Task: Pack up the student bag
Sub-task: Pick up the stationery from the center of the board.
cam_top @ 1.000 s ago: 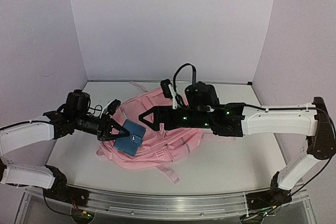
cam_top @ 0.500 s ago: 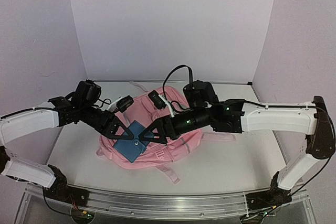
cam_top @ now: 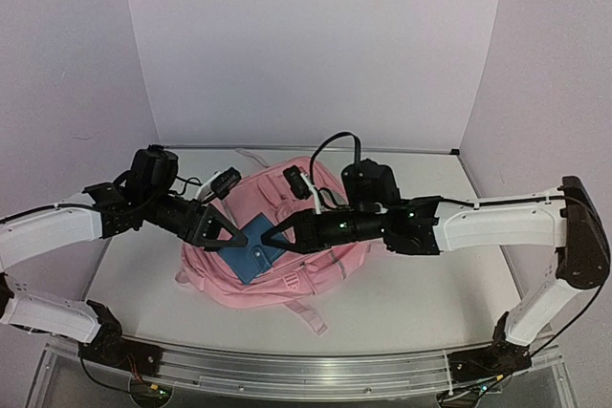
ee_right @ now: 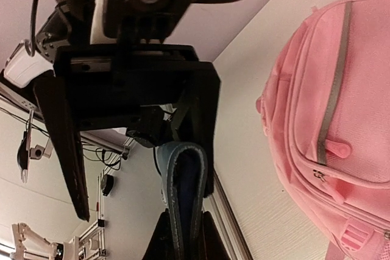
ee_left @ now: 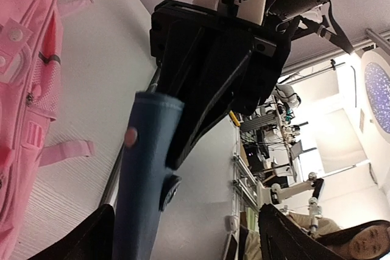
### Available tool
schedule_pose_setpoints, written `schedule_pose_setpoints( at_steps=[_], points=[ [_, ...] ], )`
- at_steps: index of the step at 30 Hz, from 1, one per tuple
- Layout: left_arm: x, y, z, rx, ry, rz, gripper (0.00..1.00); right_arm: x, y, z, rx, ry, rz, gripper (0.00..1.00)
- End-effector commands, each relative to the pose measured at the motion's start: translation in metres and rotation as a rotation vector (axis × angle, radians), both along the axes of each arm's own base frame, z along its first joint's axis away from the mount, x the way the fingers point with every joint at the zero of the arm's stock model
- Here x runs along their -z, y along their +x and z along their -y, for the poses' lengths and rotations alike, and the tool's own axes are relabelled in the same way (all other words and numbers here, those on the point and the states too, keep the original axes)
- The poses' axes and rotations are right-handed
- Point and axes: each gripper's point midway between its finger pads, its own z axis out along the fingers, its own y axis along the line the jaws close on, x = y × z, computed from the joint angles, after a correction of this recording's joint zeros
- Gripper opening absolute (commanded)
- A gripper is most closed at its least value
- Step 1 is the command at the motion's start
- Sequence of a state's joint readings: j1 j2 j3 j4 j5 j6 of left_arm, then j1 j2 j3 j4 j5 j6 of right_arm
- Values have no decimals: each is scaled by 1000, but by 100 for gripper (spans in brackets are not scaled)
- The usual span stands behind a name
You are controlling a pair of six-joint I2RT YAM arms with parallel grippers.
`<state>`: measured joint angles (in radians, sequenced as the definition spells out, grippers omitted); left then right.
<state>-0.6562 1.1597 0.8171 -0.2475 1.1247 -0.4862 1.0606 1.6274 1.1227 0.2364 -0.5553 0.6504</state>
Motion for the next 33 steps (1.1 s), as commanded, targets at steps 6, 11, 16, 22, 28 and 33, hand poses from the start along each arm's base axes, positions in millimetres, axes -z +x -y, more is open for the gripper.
schedule_pose_setpoints(
  at_steps=[6, 11, 16, 22, 28, 33],
  points=[
    [-51, 32, -5, -296, -249, 162, 83, -96, 28, 46, 242, 391, 75, 0],
    [-67, 36, -4, -317, -309, 164, 82, -102, 25, 49, 235, 436, 75, 0],
    [-78, 38, -1, -306, -346, 163, 75, -99, 24, 47, 220, 453, 59, 0],
    [-77, 39, 6, -277, -336, 144, 63, -97, 23, 45, 213, 471, 42, 0],
    [-79, 35, 8, -262, -361, 145, 33, -88, 28, 43, 234, 455, 36, 0],
    [-89, 39, 0, -331, -389, 170, 1, -72, 40, 45, 276, 416, 30, 12]
  ],
)
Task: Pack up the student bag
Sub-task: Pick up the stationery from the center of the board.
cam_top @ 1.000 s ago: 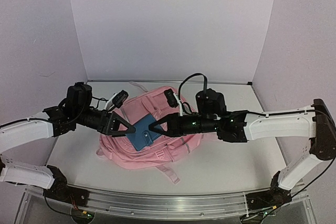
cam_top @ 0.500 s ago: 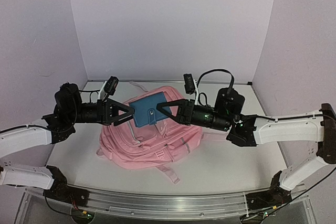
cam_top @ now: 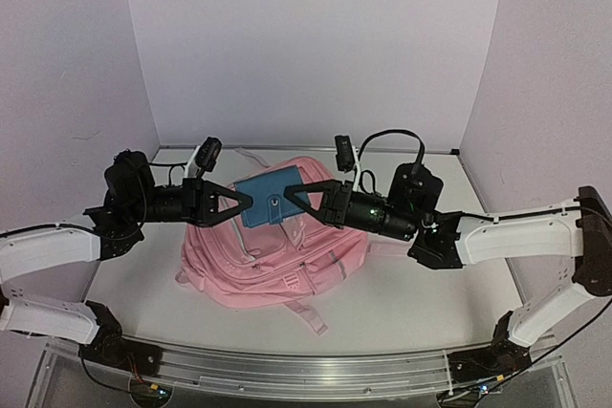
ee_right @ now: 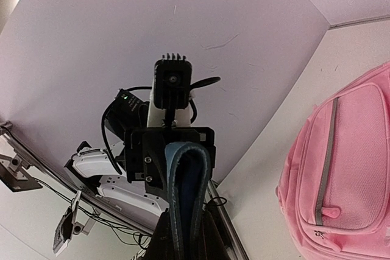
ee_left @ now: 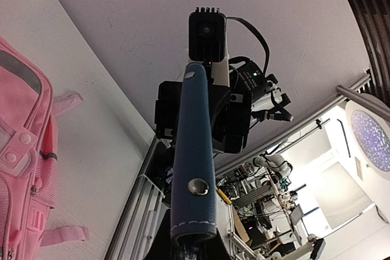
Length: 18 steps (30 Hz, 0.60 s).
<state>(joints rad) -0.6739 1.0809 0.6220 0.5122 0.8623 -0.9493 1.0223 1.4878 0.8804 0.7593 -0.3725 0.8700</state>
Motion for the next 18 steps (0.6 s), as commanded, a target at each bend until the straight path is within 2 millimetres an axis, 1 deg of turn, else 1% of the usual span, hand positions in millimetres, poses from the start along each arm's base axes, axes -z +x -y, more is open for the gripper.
schedule_pose_setpoints(
  at_steps=[1, 4, 5, 6, 7, 9, 11, 12, 15, 18],
  points=[
    [-36, 0, -8, -59, -86, 91, 0, 2, 12, 5, 45, 18, 10, 22],
    [-36, 8, -11, -123, -43, 76, 0, 19, 35, 18, 119, -47, -19, 51],
    [-33, 13, -12, -151, -21, 62, 0, 24, 44, 24, 147, -68, -21, 60],
    [-30, 17, -14, -181, 4, 47, 0, 31, 51, 29, 167, -92, -25, 66],
    [-31, 21, -15, -204, 12, 43, 0, 39, 59, 35, 191, -124, -34, 68],
    [-32, 27, -16, -239, 24, 28, 0, 54, 78, 50, 258, -186, -45, 69],
    [-32, 32, -16, -259, 36, 14, 0, 69, 92, 61, 328, -243, -57, 69],
    [-33, 34, -16, -268, 41, 9, 0, 80, 99, 68, 364, -279, -73, 67],
    [-35, 39, -15, -285, 51, -2, 0, 112, 120, 83, 478, -394, -103, 56],
    [-37, 42, -12, -280, 57, -8, 0, 142, 130, 81, 492, -514, -111, 45]
  ],
)
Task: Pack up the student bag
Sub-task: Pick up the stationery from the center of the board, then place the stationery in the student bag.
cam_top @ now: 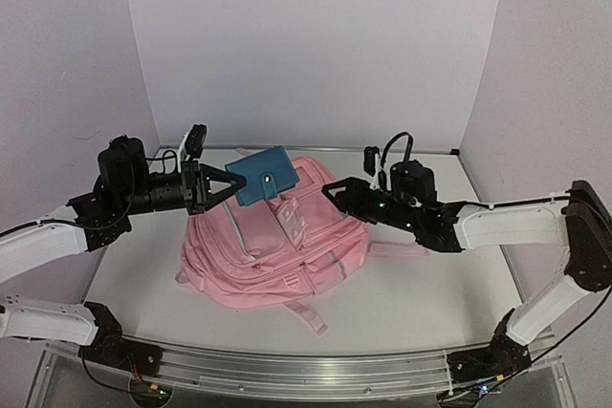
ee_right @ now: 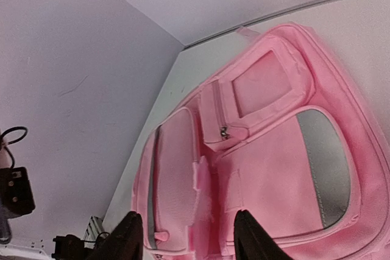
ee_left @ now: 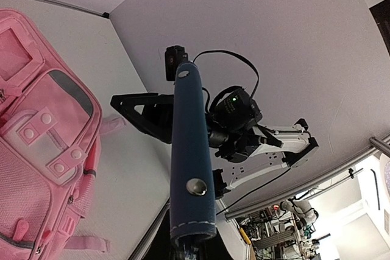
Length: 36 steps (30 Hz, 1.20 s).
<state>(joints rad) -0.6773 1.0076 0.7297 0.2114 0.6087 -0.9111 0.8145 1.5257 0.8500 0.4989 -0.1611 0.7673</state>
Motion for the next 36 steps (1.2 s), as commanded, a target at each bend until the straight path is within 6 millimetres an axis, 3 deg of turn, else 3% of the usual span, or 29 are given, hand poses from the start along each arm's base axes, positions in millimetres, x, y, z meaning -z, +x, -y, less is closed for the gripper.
schedule_pose_setpoints(
  at_steps=[1, 4, 7, 12, 22, 25, 27, 32, 36],
  points=[
    [-24, 11, 3, -25, -14, 45, 0, 54, 20, 5, 76, -211, -48, 40],
    [-23, 15, 9, -13, -2, 37, 0, 70, 25, -5, 56, -245, -60, 31],
    [-24, 20, 14, -6, 8, 30, 0, 82, 27, -19, 5, -262, -67, 28],
    [-12, 34, 26, -1, 48, -2, 0, 89, 14, -54, -133, -276, -29, 25],
    [7, 74, 33, -142, 69, -66, 0, 94, -52, -118, -327, -174, 12, 24],
    [26, 84, 33, -184, 76, -113, 0, 116, -54, -120, -301, -180, -43, 23],
    [51, 90, 31, -221, 104, -182, 0, 124, -52, -117, -274, -176, -63, 23],
    [121, 86, 26, -267, 169, -358, 0, 125, -47, -105, -208, -176, -62, 24],
    [149, 72, 24, -263, 223, -417, 0, 118, -45, -96, -171, -174, -51, 24]
  ],
)
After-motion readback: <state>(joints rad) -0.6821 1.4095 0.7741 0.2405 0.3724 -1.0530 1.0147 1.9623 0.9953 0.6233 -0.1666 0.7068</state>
